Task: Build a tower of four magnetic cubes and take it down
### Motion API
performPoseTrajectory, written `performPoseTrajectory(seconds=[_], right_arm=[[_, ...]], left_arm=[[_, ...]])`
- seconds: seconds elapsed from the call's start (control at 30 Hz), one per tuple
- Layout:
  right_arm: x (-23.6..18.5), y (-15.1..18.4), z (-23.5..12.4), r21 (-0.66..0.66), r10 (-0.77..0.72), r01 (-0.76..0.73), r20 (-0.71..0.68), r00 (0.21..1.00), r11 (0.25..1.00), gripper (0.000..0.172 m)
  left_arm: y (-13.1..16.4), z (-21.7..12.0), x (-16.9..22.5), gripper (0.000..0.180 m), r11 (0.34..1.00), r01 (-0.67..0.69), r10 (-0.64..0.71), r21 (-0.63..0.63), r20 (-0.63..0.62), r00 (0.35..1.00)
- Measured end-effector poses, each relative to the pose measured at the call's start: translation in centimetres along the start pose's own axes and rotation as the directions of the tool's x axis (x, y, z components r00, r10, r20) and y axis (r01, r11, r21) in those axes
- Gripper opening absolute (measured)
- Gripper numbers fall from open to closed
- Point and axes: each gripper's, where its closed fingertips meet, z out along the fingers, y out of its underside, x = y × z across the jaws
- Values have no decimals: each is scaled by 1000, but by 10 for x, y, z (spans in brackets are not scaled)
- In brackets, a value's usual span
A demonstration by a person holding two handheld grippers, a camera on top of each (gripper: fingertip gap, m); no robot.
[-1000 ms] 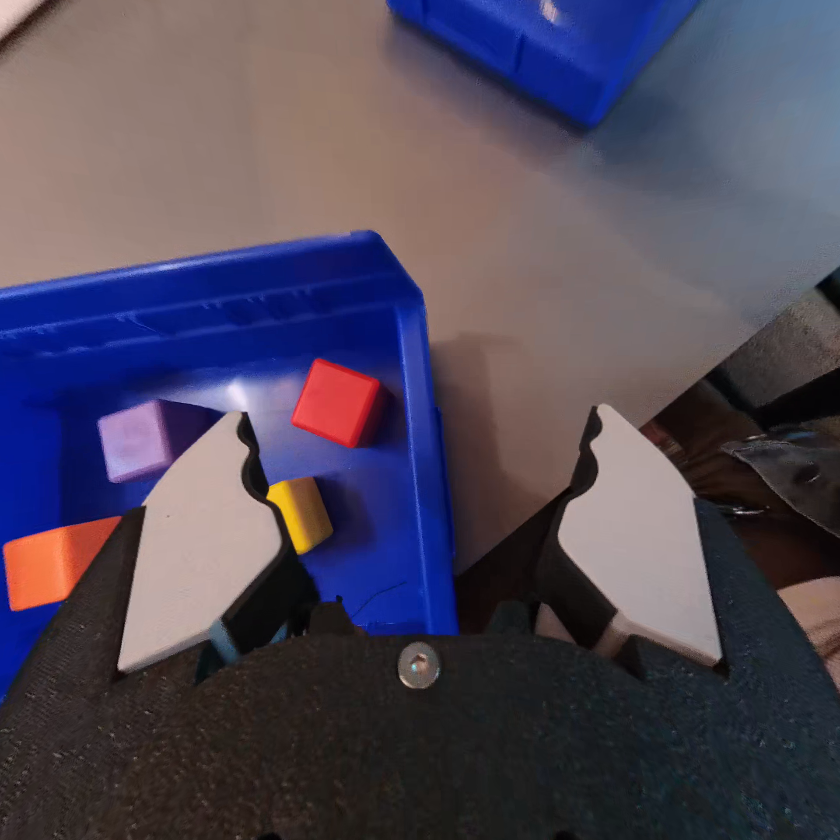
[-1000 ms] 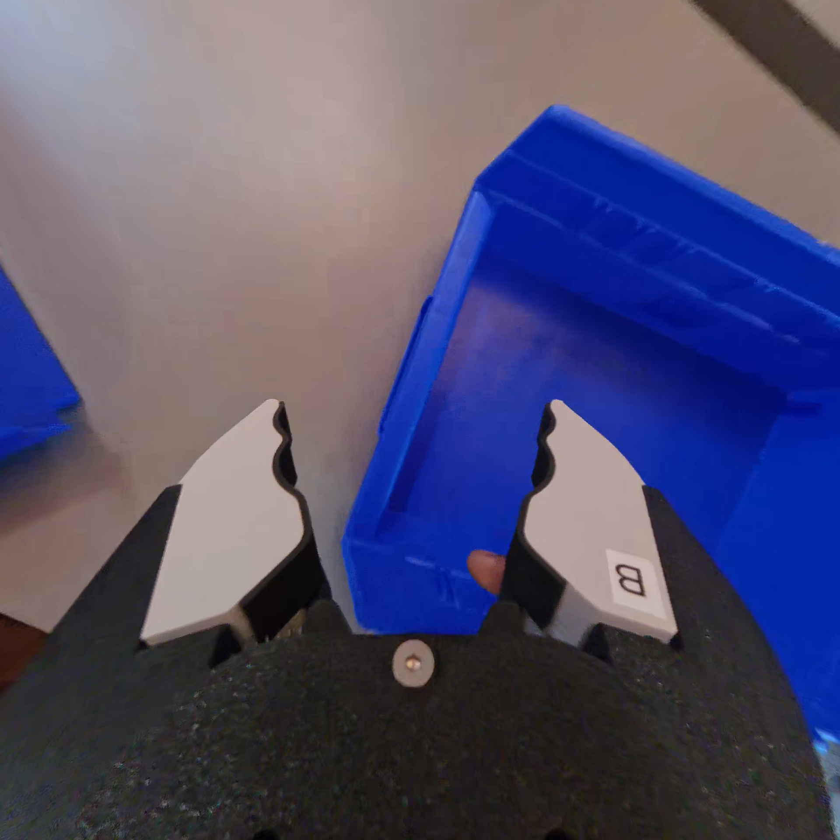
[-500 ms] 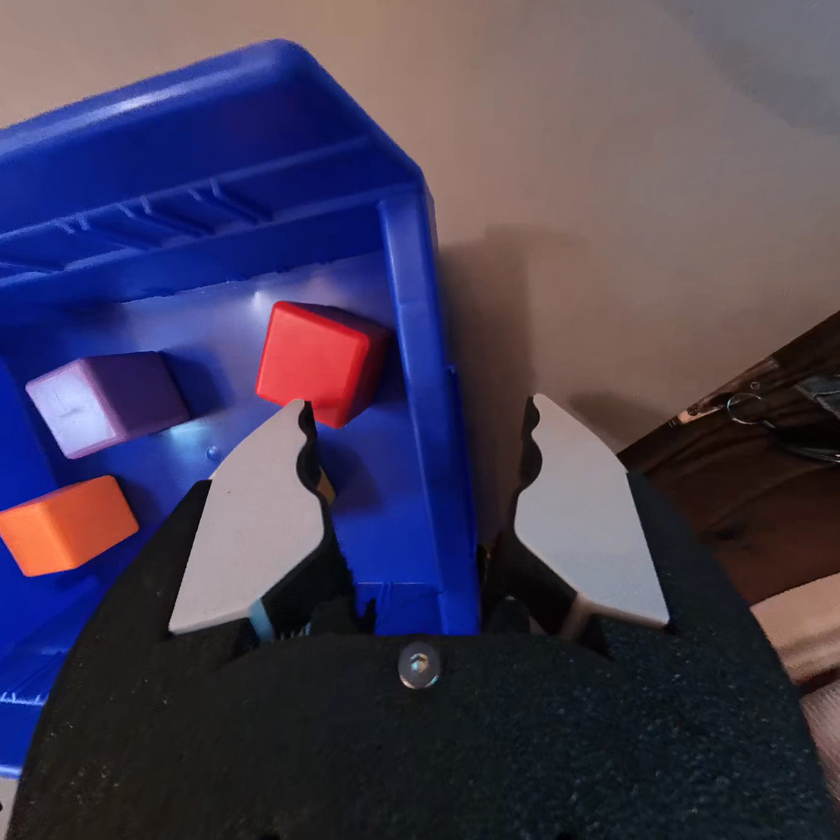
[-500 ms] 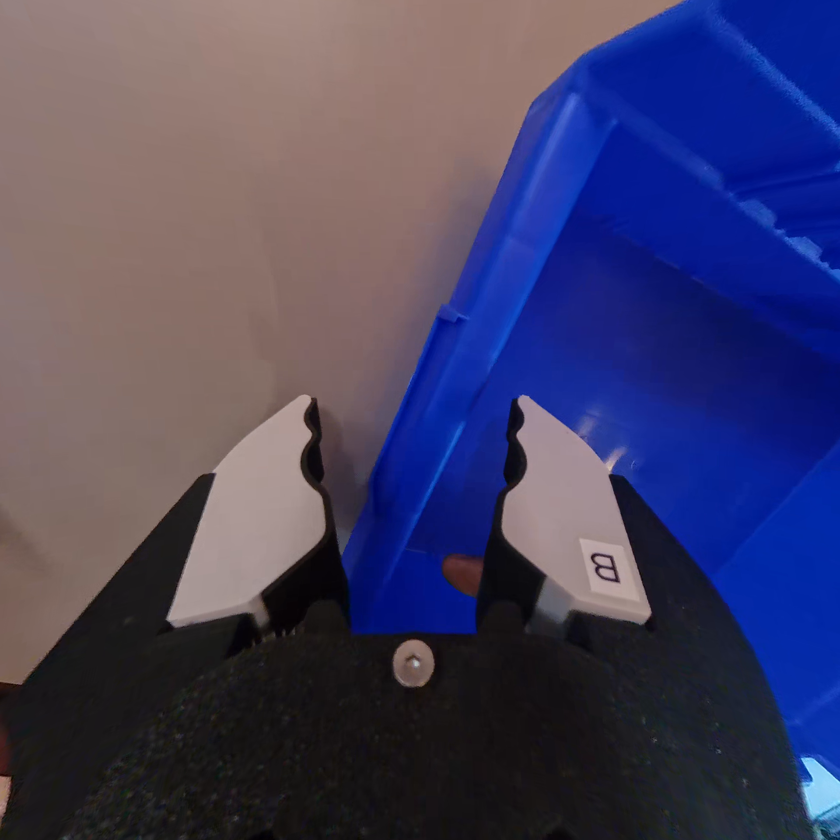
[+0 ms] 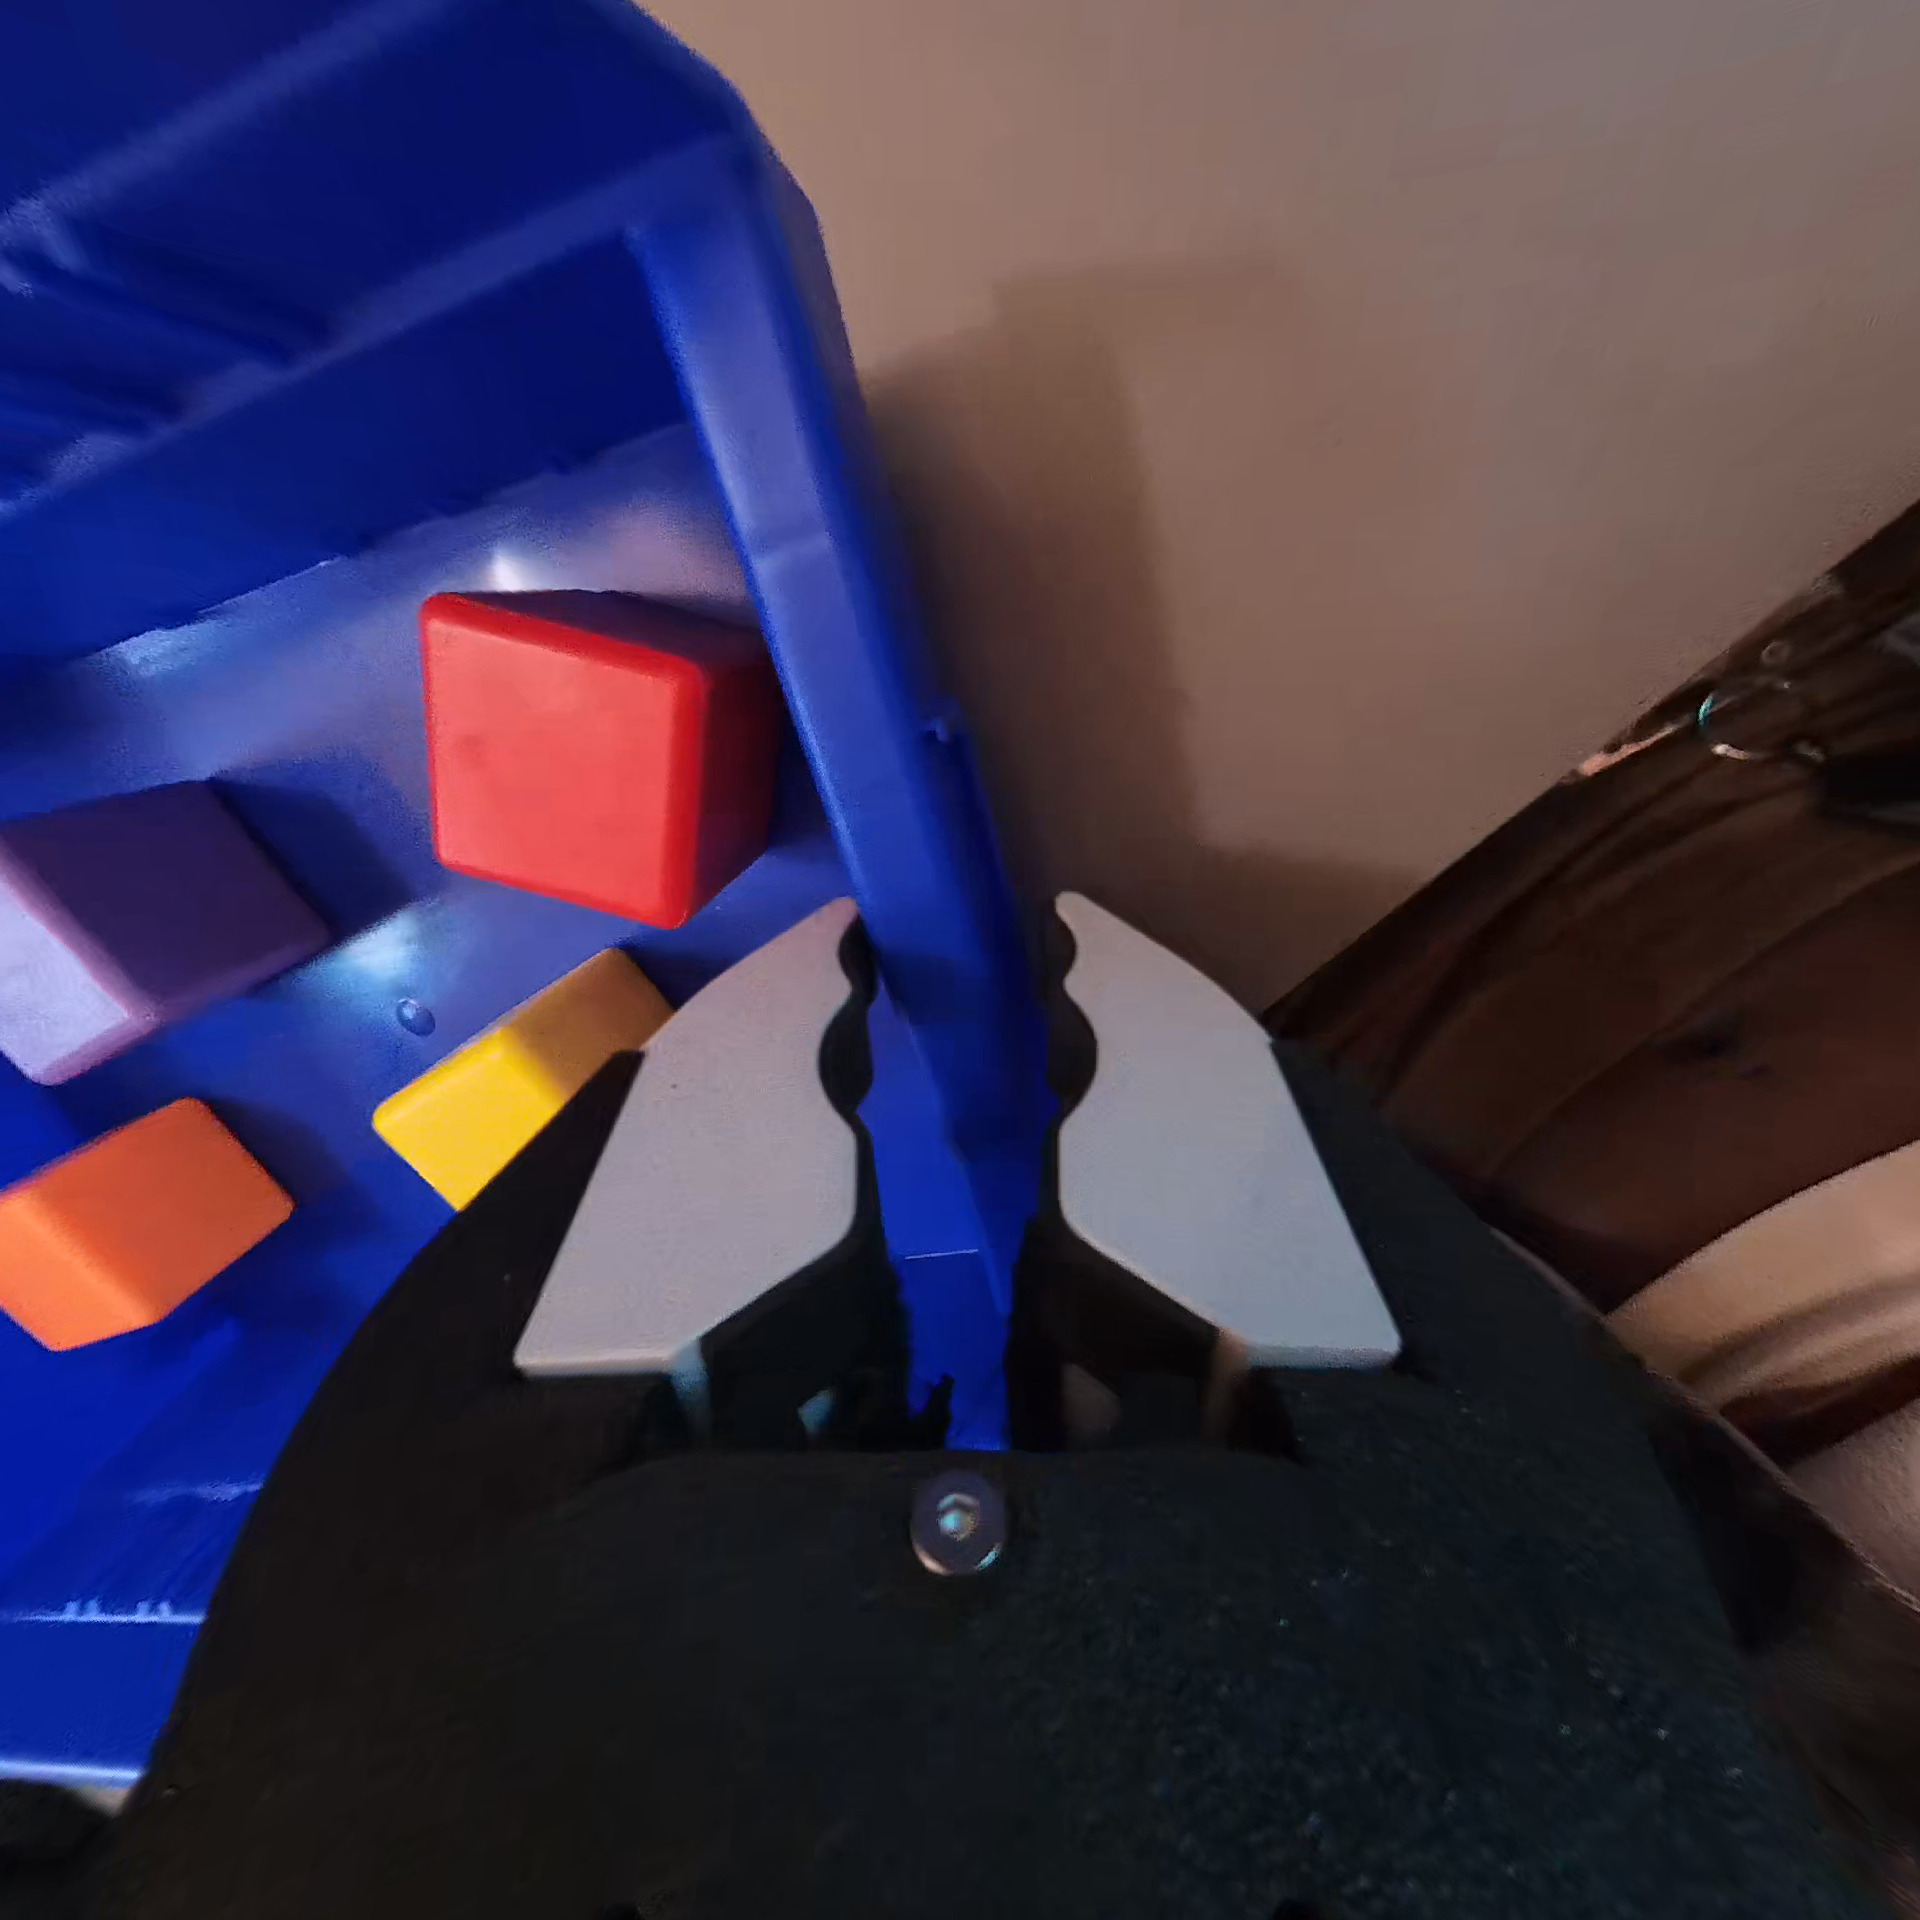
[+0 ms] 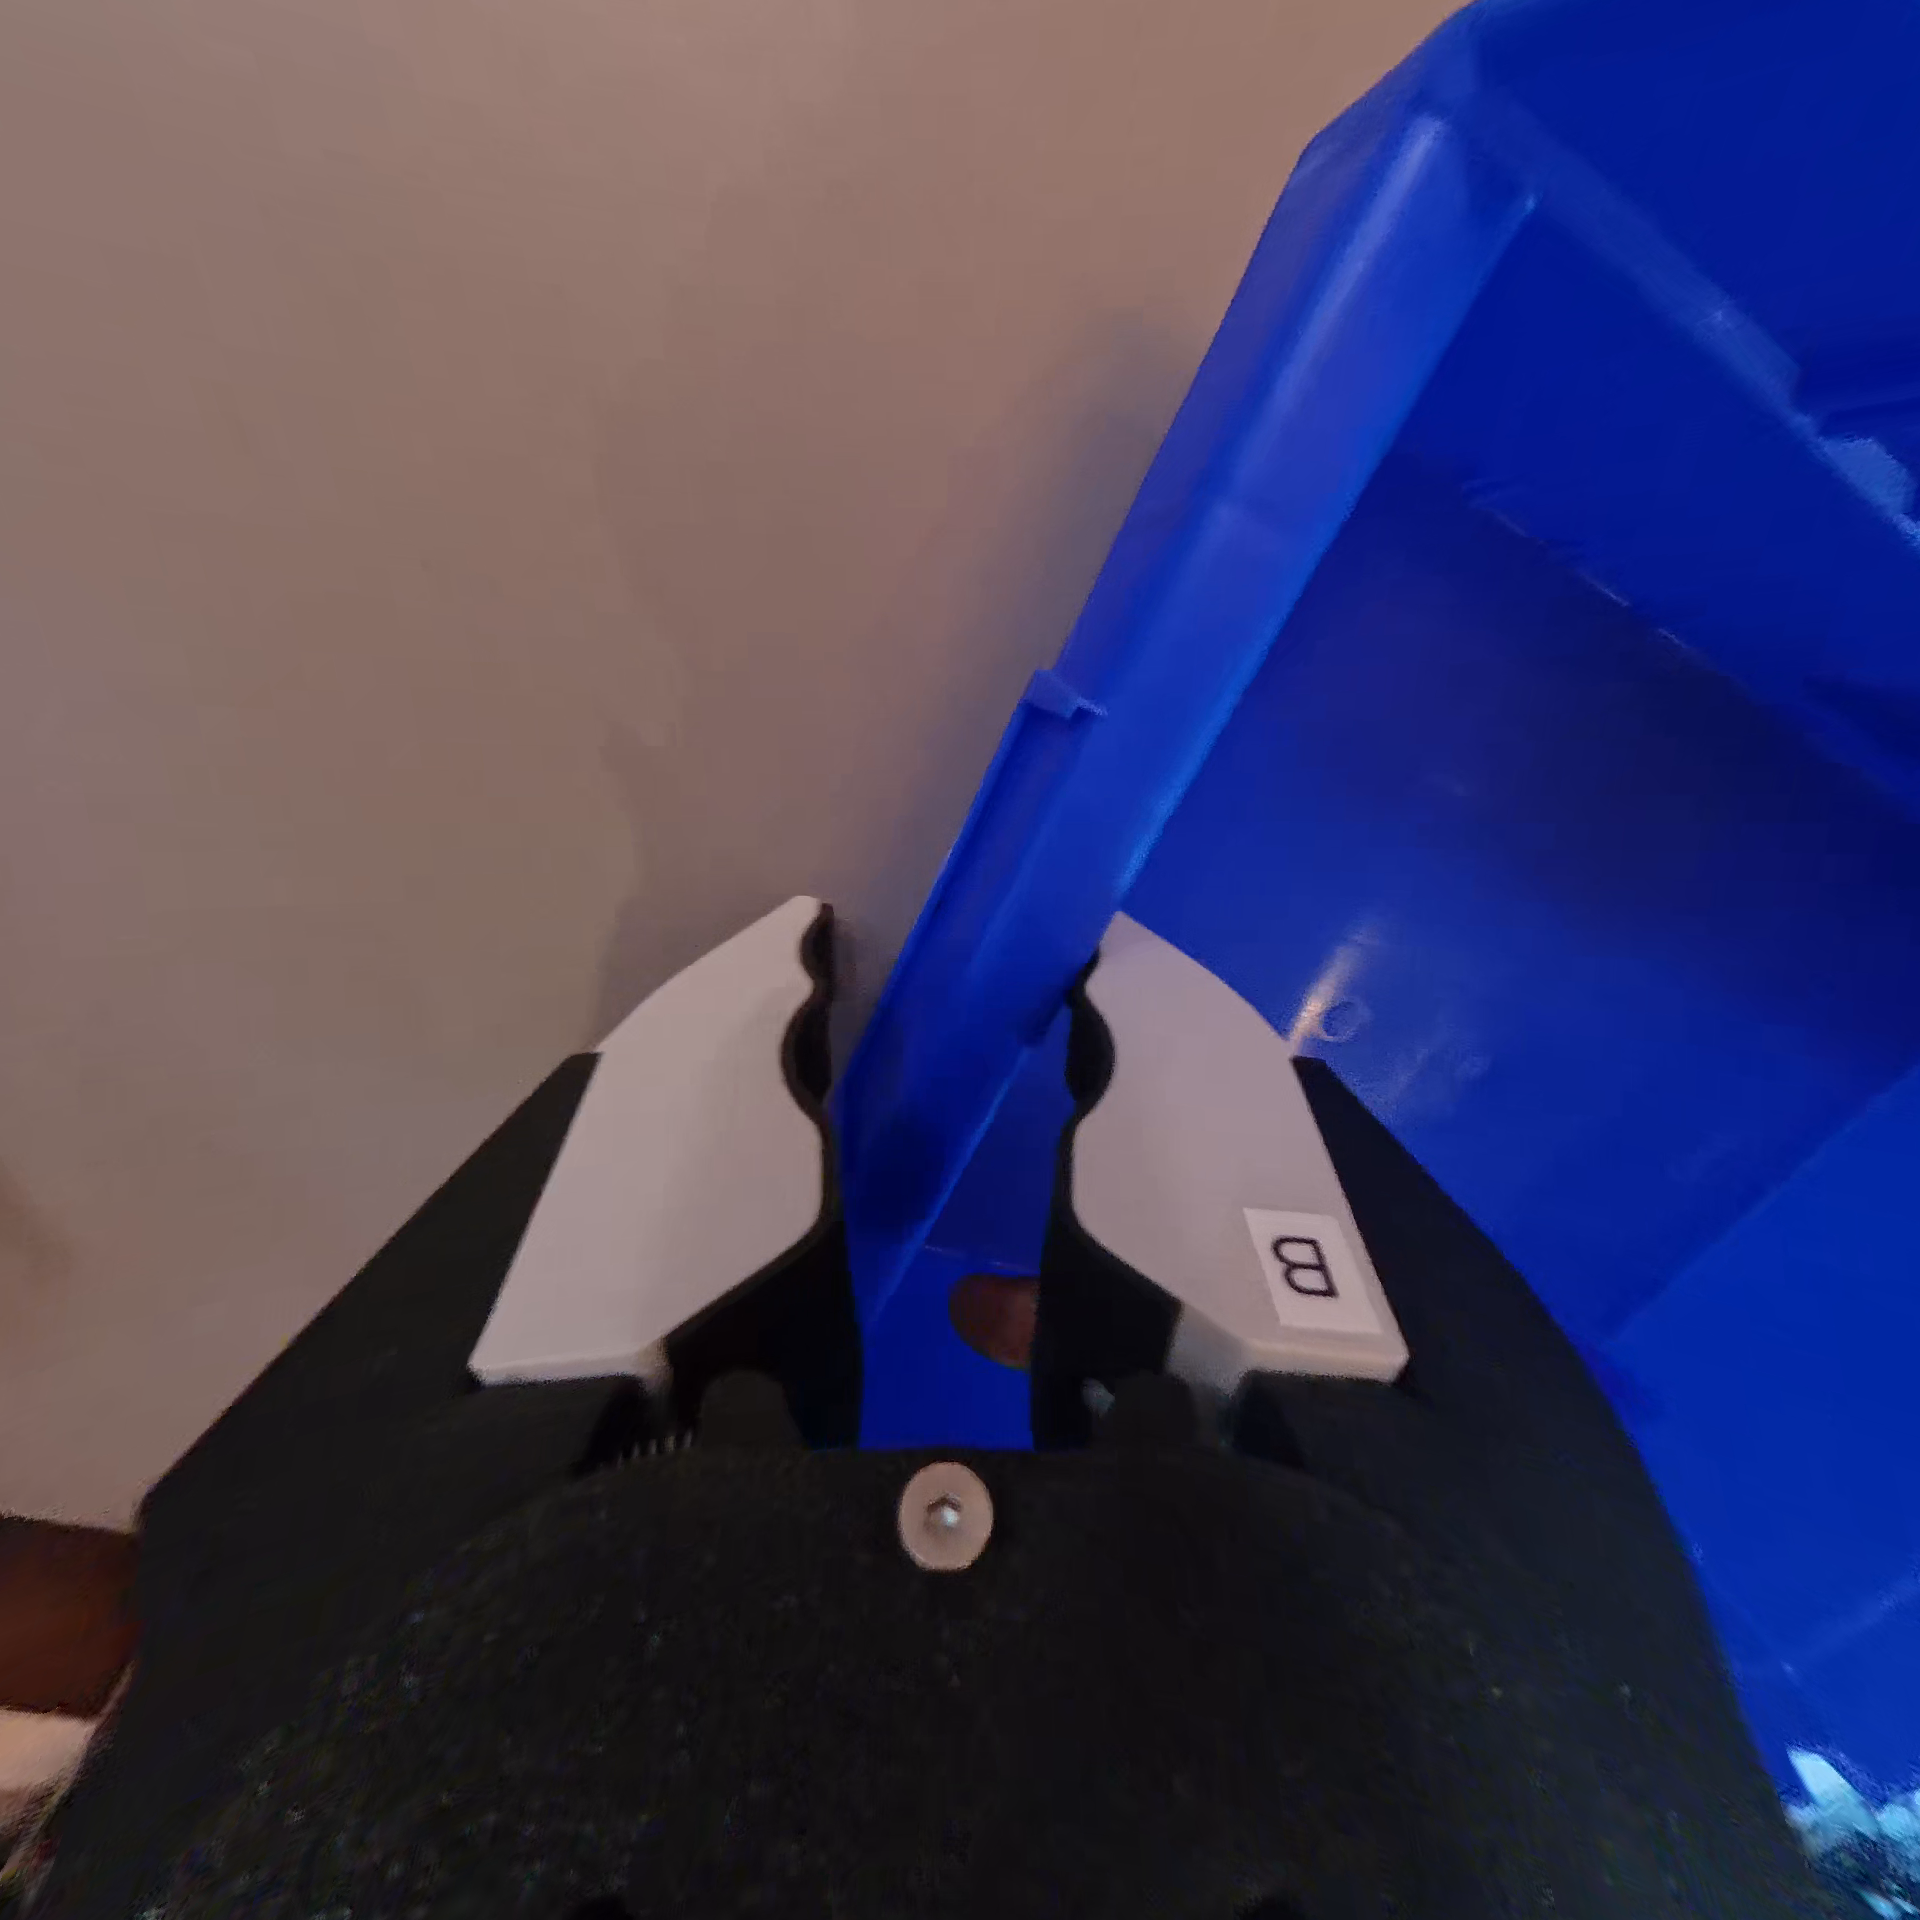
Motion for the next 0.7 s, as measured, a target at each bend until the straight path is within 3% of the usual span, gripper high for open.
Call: performPoseTrajectory(seconds=[0.03, 0.3, 0.7], right_arm=[[3, 1, 0, -3, -14, 14, -26, 1000, 1000, 33], [-3, 24, -4, -26, -194, 194, -21, 981, 981, 34], [6, 126, -13, -98, -549, 541, -89, 831, 835, 34]], left_arm=[[2, 4, 0, 29, 1000, -20, 20, -18, -2, 1000], [19, 5, -9, 29, 989, -139, 140, -48, -2, 990], [98, 3, -81, 26, 902, -400, 413, -164, 59, 909]])
